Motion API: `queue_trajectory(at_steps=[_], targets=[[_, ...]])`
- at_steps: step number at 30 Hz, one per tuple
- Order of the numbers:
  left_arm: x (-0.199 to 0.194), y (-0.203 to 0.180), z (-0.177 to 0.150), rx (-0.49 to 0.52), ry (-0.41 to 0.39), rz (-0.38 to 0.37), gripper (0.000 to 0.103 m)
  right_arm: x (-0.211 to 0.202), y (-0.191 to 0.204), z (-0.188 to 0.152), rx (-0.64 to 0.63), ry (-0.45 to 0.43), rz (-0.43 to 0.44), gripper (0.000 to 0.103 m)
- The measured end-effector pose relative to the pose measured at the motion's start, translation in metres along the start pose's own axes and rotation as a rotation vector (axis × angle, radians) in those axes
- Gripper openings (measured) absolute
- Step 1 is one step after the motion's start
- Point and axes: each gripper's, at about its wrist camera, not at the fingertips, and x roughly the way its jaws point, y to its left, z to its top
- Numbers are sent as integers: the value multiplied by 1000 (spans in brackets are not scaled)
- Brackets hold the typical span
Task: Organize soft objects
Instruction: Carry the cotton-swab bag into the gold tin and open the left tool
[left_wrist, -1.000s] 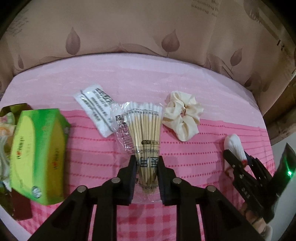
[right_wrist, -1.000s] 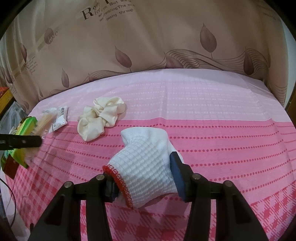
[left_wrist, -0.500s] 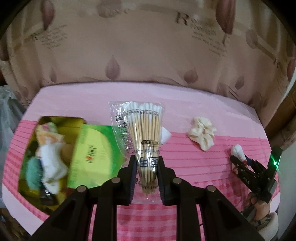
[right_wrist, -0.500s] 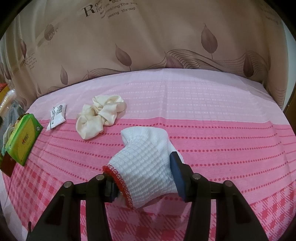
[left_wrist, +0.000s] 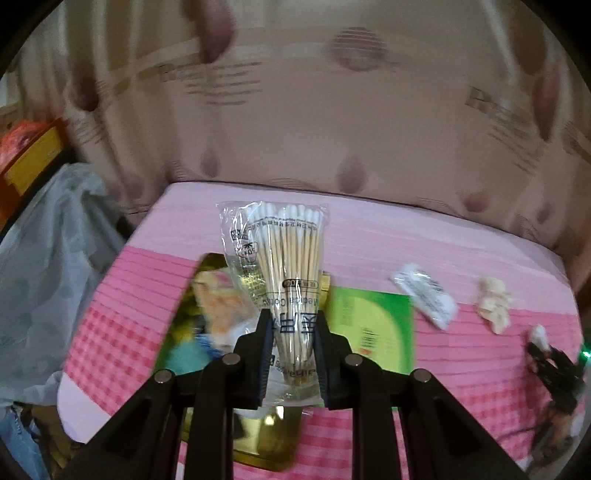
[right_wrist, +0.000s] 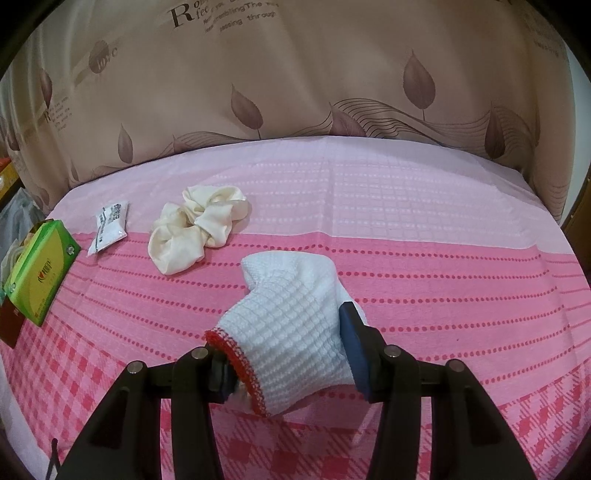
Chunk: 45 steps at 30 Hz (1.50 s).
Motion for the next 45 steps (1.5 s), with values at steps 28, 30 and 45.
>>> queue_trajectory(at_steps=[28,30,45], targets=[[102,74,-32,-60,171,7,34,5,12,0,-71,26,-73,53],[96,74,-31,-55,158,11,40,5,12,0,-75,28,-74,54],[25,81,-59,-75,-5,112,45,9,25,0,-132,45,-123,60]])
